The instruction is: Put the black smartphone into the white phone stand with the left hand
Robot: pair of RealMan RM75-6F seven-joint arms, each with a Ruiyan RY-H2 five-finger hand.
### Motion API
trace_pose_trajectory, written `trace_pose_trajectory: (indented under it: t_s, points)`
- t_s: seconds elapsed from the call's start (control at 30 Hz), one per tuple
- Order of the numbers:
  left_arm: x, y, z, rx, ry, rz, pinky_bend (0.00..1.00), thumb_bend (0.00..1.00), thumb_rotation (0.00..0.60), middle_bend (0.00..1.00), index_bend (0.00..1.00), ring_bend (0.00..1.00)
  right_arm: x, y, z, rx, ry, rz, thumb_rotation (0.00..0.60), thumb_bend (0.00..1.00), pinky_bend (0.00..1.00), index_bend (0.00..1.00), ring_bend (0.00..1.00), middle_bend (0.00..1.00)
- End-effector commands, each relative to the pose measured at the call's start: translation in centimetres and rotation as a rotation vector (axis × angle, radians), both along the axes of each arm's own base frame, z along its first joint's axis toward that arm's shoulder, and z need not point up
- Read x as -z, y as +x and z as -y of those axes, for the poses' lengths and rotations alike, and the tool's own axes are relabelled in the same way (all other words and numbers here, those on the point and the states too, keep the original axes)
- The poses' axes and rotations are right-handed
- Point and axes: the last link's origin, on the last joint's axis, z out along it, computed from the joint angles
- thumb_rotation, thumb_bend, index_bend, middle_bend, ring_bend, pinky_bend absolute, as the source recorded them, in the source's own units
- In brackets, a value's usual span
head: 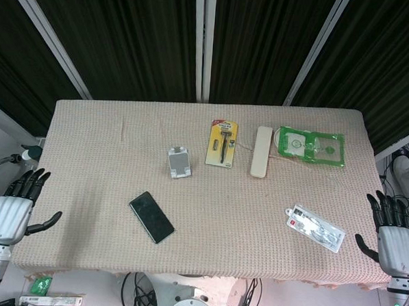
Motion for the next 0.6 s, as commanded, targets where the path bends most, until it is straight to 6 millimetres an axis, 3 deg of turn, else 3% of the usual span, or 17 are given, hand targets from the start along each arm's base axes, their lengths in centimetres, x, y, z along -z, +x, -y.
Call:
trace_pose_trajectory:
  t_s: [0.03,0.3,0.43,0.6]
  points:
    - [0.0,0.0,0.0,0.0,0.0,-0.002,0.19,0.15,0.0,0.06,0.02,0.05,0.0,0.0,0.0,-0.002,0.001,-0.001,0.6,0.18,0.0,0.0,0.0,0.0]
    - [0.1,0.2,-0.1,0.019,-0.015,-0.003,0.19,0.15,0.012,0.06,0.03,0.05,-0.2,0.0,-0.1,-0.004,-0.006,-0.006,0.6,0.18,0.0,0.0,0.0,0.0]
    - [0.1,0.9,-0.9,0.069,-0.063,-0.034,0.2,0.15,0.181,0.05,0.03,0.05,-0.4,-0.1,-0.1,0.005,-0.016,-0.003,0.6,0.18,0.0,0.0,0.0,0.0]
    - [0.0,3.0,-3.1,0.193,-0.144,-0.114,0.2,0.15,0.233,0.05,0.03,0.05,-0.8,0.0,0.2,0.004,-0.03,-0.011,0.6,0.18,0.0,0.0,0.0,0.0]
